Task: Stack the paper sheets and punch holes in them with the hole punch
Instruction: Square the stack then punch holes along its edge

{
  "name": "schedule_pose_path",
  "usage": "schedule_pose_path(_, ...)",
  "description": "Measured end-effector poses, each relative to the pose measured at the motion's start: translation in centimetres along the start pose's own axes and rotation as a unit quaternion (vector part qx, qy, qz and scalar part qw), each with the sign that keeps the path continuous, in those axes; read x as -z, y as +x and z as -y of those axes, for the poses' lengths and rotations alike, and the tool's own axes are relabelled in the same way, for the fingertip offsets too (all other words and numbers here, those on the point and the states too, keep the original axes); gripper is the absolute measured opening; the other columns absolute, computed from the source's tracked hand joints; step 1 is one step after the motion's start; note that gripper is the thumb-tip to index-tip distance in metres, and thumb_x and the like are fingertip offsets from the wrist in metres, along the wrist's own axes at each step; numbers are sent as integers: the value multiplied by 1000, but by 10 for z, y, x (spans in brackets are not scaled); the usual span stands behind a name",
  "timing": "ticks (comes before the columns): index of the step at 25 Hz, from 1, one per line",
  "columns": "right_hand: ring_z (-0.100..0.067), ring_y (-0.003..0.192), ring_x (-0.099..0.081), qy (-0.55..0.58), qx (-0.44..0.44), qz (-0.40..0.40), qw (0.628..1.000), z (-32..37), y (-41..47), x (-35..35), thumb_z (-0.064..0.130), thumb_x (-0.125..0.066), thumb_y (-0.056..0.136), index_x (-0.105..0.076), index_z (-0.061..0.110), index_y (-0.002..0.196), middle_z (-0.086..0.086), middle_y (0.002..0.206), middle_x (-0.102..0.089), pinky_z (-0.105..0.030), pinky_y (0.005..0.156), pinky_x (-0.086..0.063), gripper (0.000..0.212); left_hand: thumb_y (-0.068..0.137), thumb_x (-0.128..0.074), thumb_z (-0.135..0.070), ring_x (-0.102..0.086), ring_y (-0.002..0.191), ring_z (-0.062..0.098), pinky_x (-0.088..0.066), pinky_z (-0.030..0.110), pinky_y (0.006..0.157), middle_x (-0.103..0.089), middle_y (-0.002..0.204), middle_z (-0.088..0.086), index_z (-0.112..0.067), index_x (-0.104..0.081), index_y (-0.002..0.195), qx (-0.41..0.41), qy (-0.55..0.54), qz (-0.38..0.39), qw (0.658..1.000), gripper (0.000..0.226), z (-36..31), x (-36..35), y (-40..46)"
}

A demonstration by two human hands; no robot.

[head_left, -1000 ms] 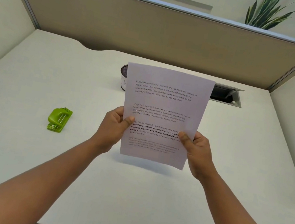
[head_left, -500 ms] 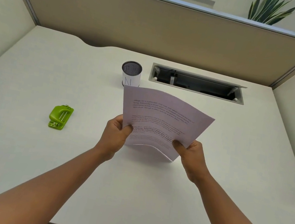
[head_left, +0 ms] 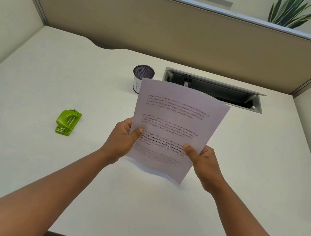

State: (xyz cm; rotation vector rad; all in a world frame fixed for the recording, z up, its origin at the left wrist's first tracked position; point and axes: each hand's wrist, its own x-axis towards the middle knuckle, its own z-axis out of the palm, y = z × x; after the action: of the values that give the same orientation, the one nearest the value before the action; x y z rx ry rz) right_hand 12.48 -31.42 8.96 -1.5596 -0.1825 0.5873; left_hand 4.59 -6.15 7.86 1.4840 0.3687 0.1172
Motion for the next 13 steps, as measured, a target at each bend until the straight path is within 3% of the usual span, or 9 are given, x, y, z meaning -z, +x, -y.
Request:
schedule_pose_path(5, -20, 105, -77, -34, -29, 54, 998, 9, 15, -13, 21, -67, 100, -76, 22, 118, 1, 117, -80, -30, 83, -63, 20, 100, -59, -5, -76, 101, 25, -61, 40, 84, -80, 109, 2, -16, -72, 114, 122, 30, -9, 992, 22, -12, 32, 16)
schedule_pose_path(10, -22, 96, -79, -75, -95, 84, 989, 0, 34, -44, 20, -66, 100, -75, 24, 115, 1, 109, -82, -33, 71, -63, 18, 96, -63, -2, -77, 77, 17, -59, 27, 57, -79, 101, 6, -11, -71, 112, 227, 71, -10, 971, 20, -8, 68, 21)
schedule_pose_path(13, -22, 92, -80, -83, -127, 86, 985, -11, 45, -66, 18, -65, 100, -75, 23, 114, 2, 105, -82, -37, 75, -64, 17, 92, -68, -1, -76, 72, 18, -59, 27, 57, -78, 97, 10, -12, -70, 101, 244, 90, -46, 964, 14, 2, 84, 22)
